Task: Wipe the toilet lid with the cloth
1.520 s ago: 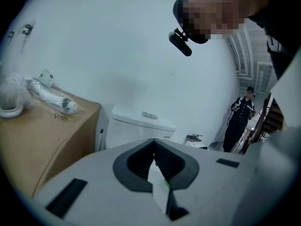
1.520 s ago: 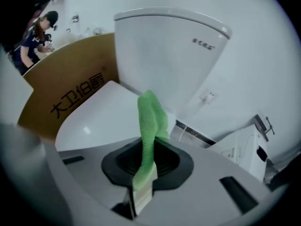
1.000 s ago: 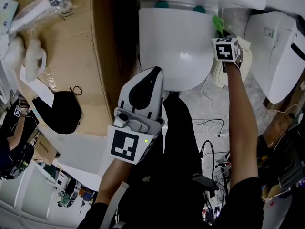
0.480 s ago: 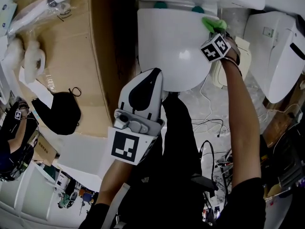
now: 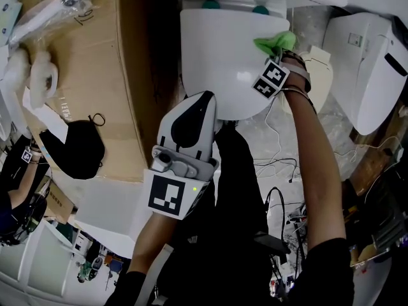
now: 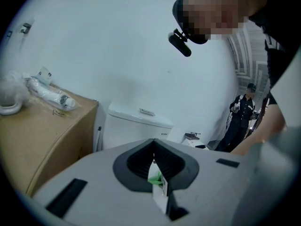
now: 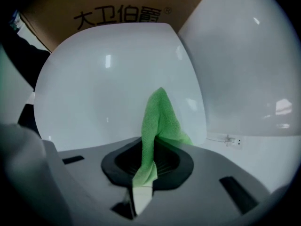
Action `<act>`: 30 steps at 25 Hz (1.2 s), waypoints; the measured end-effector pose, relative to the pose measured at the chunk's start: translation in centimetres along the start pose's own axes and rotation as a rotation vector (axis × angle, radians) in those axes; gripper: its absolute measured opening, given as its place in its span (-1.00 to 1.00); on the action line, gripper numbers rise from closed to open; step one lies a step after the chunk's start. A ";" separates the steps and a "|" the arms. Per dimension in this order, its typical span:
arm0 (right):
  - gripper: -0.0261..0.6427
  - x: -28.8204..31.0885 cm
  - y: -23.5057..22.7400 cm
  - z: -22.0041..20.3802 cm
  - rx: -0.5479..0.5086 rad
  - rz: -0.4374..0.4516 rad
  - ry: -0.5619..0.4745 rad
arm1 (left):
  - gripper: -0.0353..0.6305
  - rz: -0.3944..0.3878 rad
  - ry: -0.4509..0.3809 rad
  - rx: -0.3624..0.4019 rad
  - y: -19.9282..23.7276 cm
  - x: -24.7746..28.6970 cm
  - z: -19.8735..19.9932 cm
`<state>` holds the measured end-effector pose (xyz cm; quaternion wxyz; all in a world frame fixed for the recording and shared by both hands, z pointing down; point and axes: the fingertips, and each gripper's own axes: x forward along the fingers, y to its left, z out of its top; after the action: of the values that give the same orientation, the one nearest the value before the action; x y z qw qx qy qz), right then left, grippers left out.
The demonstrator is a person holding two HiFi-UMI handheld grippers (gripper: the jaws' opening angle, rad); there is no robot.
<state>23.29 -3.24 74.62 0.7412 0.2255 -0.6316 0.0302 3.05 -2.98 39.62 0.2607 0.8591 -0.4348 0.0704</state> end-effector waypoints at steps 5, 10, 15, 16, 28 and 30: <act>-0.76 -0.6 3.1 -0.3 -0.065 0.009 0.027 | -0.87 -0.009 -0.004 0.000 -0.5 -0.6 -0.1; -0.76 -1.0 5.5 -1.2 -0.068 0.033 0.045 | -0.87 -0.016 -0.014 0.001 -0.6 -0.9 0.1; -0.76 -1.6 8.5 -2.2 -0.050 0.066 0.070 | -0.87 -0.017 -0.045 0.006 -0.5 -1.4 0.8; -0.76 -1.7 9.1 -2.4 -0.040 0.072 0.073 | -0.87 -0.017 -0.042 0.006 -0.5 -1.5 0.8; -0.76 -3.6 16.1 -3.1 0.121 0.200 0.107 | -0.87 -0.017 -0.077 0.000 -0.4 -2.6 1.1; -0.76 -4.1 17.8 -2.7 0.158 0.226 0.104 | -0.87 -0.018 -0.078 0.001 -0.5 -2.9 1.0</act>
<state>19.12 14.74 75.72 0.7449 0.2086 -0.6092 0.1747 1.54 -1.23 37.53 0.2440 0.8650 -0.4370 0.0348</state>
